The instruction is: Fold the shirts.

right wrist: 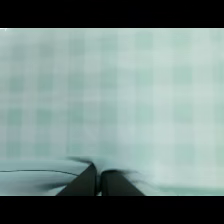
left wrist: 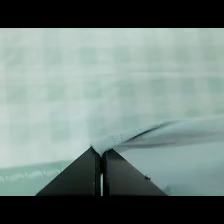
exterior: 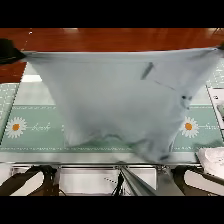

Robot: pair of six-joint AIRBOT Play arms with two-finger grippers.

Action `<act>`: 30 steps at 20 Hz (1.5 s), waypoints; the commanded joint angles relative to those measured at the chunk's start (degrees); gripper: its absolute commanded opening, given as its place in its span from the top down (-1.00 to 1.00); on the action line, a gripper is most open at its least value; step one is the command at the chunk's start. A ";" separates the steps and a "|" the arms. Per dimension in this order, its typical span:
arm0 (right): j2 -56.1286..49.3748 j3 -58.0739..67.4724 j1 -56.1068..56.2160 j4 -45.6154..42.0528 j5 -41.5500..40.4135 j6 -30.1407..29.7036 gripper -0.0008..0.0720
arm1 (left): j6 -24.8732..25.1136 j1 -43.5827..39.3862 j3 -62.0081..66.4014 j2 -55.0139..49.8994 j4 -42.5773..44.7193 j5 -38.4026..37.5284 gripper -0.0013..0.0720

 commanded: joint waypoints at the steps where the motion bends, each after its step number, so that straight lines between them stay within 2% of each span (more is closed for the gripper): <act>1: -10.21 0.07 5.62 -2.05 -19.50 5.22 0.91 | 0.55 -0.02 -0.70 -11.89 -2.95 11.41 0.91; 4: -16.57 0.07 7.78 -1.57 -28.52 6.69 0.91 | 0.52 -0.02 -0.70 -19.69 -7.39 18.51 0.91; 7: -21.77 0.07 8.72 -1.09 -33.40 6.67 0.91 | 0.52 -0.04 -0.70 -25.18 -9.46 25.66 0.91; 10: -25.46 0.04 8.66 -0.11 -33.07 6.69 0.91 | 0.52 -0.13 -0.70 -29.16 -12.72 29.94 0.91; 15: -29.14 0.04 8.66 -0.59 -29.66 6.58 0.91 | 0.52 -2.49 -0.72 -34.71 -13.90 30.36 0.91; 18: -29.27 0.07 8.63 -1.88 -25.92 6.64 0.91 | 0.50 -2.10 -0.70 -35.08 -13.90 28.13 0.91; 20: -28.76 0.07 8.66 -2.97 -19.43 7.26 0.91 | -2.21 -1.05 -0.66 -34.34 -13.94 21.24 0.90; 23: -28.94 0.04 8.70 -5.99 -8.85 7.30 0.91 | -2.23 -0.15 -0.72 -34.47 -10.97 10.93 0.90; 26: -29.07 0.00 8.66 -7.65 -7.23 7.63 0.91 | -2.32 -0.20 -0.72 -34.88 -10.10 9.92 0.90; 27: -29.07 0.00 8.52 -7.72 -7.15 7.61 0.69 | -2.29 -0.20 -0.70 -34.84 -10.56 9.27 0.85; 28: -28.89 0.02 8.22 -7.67 -6.12 6.88 0.23 | -2.29 0.02 -0.66 -34.69 -10.93 8.09 0.48; 29: -28.50 0.07 7.85 -7.93 -3.87 4.90 0.01 | -2.25 0.50 -0.37 -34.53 -10.86 5.40 -0.11; 30: -27.74 0.07 7.41 -9.05 0.11 2.29 -0.11 | -1.92 1.38 0.20 -34.38 -10.86 1.27 -0.49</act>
